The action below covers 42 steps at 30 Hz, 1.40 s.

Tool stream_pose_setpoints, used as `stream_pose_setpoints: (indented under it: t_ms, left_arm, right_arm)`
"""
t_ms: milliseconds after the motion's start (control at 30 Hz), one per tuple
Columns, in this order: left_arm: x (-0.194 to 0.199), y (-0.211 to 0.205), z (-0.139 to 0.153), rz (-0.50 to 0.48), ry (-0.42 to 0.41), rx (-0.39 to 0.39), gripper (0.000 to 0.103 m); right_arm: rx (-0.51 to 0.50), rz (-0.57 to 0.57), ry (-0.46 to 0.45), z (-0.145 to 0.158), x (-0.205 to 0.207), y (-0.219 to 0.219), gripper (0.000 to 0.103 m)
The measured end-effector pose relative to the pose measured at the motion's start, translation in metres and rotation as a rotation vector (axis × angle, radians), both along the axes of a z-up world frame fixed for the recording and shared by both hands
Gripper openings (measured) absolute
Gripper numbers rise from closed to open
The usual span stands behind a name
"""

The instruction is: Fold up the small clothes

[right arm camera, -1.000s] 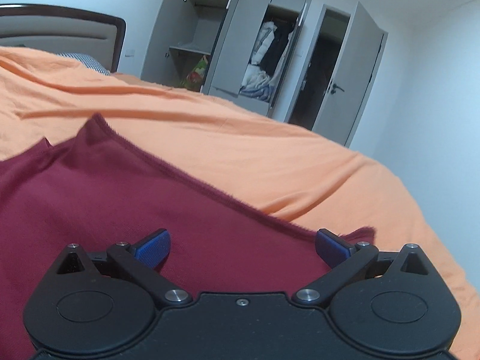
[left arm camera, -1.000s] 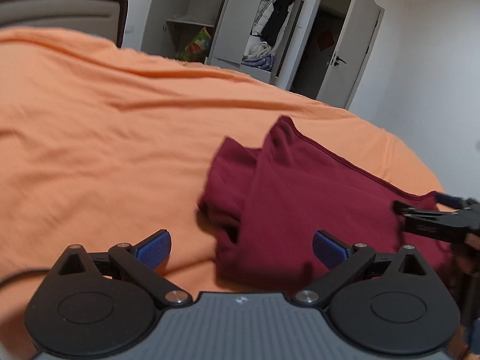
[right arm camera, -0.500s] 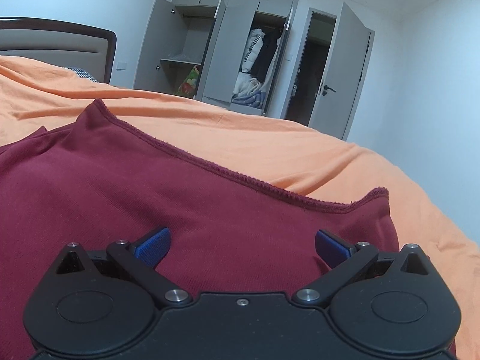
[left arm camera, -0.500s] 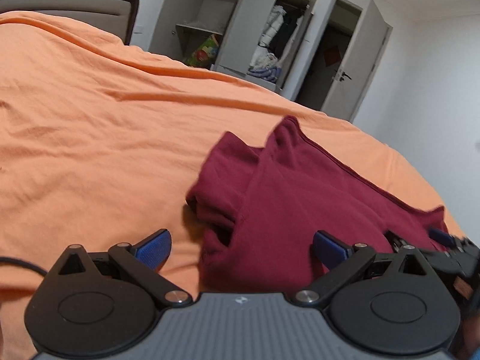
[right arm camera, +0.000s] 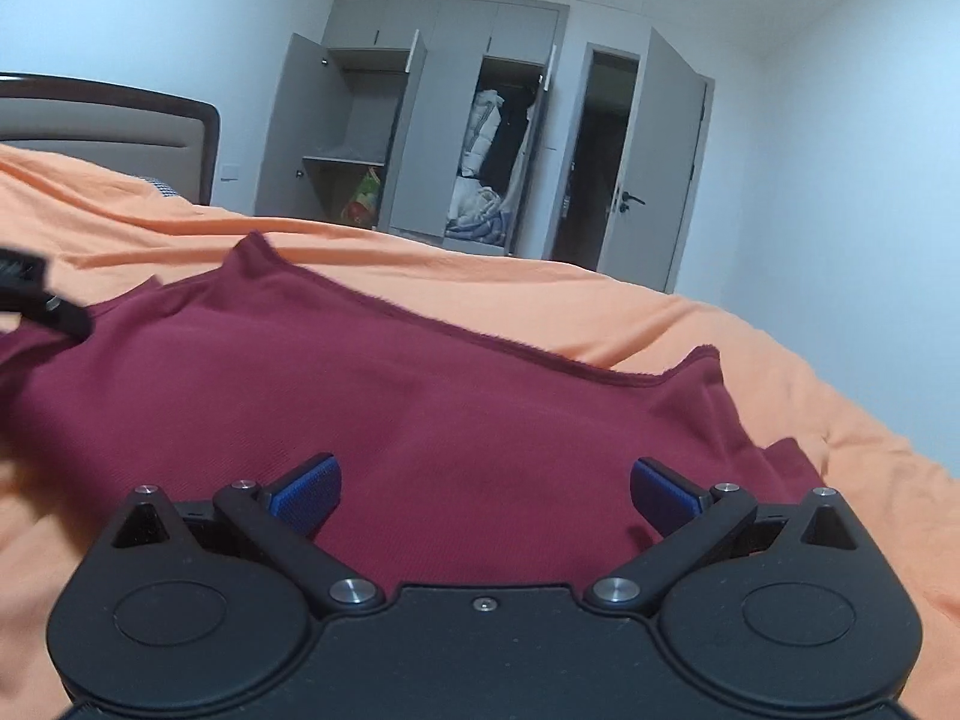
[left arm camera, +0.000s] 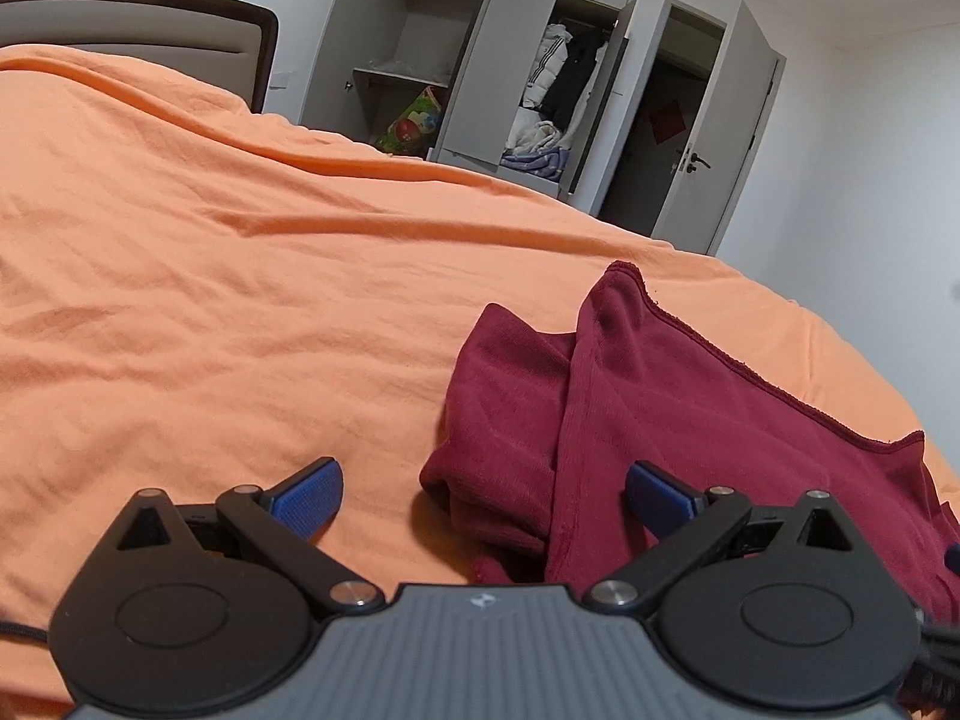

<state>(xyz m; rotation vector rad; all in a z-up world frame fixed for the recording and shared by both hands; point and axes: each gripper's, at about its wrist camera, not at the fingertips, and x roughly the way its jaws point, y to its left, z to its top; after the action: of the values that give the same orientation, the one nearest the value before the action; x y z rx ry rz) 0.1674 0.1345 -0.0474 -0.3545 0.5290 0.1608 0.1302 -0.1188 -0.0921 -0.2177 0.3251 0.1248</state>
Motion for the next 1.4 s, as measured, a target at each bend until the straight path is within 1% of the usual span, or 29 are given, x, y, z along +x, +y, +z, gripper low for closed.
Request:
stream_pose_setpoints:
  t_ms: [33,100,167,300,400,433,500,533,567,700,800,900,967,1000,1033,1067,1133,1200,1400]
  left_arm:
    - [0.001,0.001,-0.001,0.0,-0.001,-0.002,0.103]
    - [0.003,0.003,-0.002,0.005,-0.002,-0.007,0.103]
    - [0.007,0.004,-0.002,0.012,0.0,-0.013,0.103]
    - [0.014,0.008,-0.001,0.017,0.002,-0.026,0.103]
    - [0.019,0.014,0.0,0.035,0.008,-0.067,0.102]
    - [0.02,0.015,0.001,0.038,0.011,-0.079,0.101]
    - [0.022,0.015,0.002,0.04,0.025,-0.08,0.095]
    - [0.023,0.014,0.003,0.034,0.03,-0.077,0.091]
    - [0.023,0.012,0.004,0.021,0.033,-0.08,0.089]
    - [0.024,0.008,0.004,-0.021,0.043,-0.092,0.082]
    - [0.026,0.008,0.003,-0.033,0.052,-0.112,0.077]
    - [0.027,0.008,0.002,-0.058,0.065,-0.137,0.061]
    - [0.028,0.007,0.002,-0.071,0.073,-0.153,0.039]
    - [0.028,0.007,0.002,-0.073,0.071,-0.161,0.036]
    - [0.027,0.008,0.003,-0.07,0.064,-0.171,0.029]
    - [0.026,0.008,0.004,-0.066,0.057,-0.184,0.026]
    - [0.024,0.005,0.008,-0.053,0.042,-0.195,0.022]
    - [0.021,-0.001,0.018,-0.06,0.01,-0.181,0.021]
    - [0.026,-0.034,0.062,-0.165,-0.079,-0.124,0.02]
  right_arm:
    - [0.009,-0.012,0.002,-0.003,-0.002,0.0,0.102]
    - [0.068,-0.035,0.008,-0.009,-0.004,-0.005,0.103]
    - [0.105,-0.033,-0.004,-0.014,-0.005,-0.009,0.102]
    - [0.111,-0.025,-0.037,-0.021,-0.008,-0.01,0.103]
    - [0.11,-0.026,-0.041,-0.022,-0.009,-0.009,0.103]
    - [0.111,-0.026,-0.042,-0.022,-0.009,-0.01,0.102]
    - [0.112,-0.025,-0.045,-0.022,-0.009,-0.009,0.103]
    - [0.113,-0.025,-0.047,-0.022,-0.009,-0.01,0.103]
    - [0.113,-0.025,-0.049,-0.023,-0.01,-0.01,0.103]
    - [0.114,-0.025,-0.052,-0.024,-0.011,-0.01,0.103]
    - [0.114,-0.025,-0.052,-0.024,-0.011,-0.01,0.103]
    - [0.114,-0.026,-0.055,-0.024,-0.011,-0.009,0.103]
    - [0.114,-0.026,-0.056,-0.024,-0.011,-0.009,0.103]
    - [0.114,-0.026,-0.056,-0.024,-0.011,-0.009,0.103]
    - [0.114,-0.026,-0.056,-0.024,-0.011,-0.009,0.103]
    - [0.114,-0.026,-0.056,-0.024,-0.011,-0.009,0.103]
    - [0.114,-0.026,-0.054,-0.024,-0.011,-0.009,0.103]
    - [0.115,-0.024,-0.041,-0.022,-0.009,-0.009,0.103]
    - [0.158,0.018,0.018,-0.007,-0.004,-0.023,0.103]
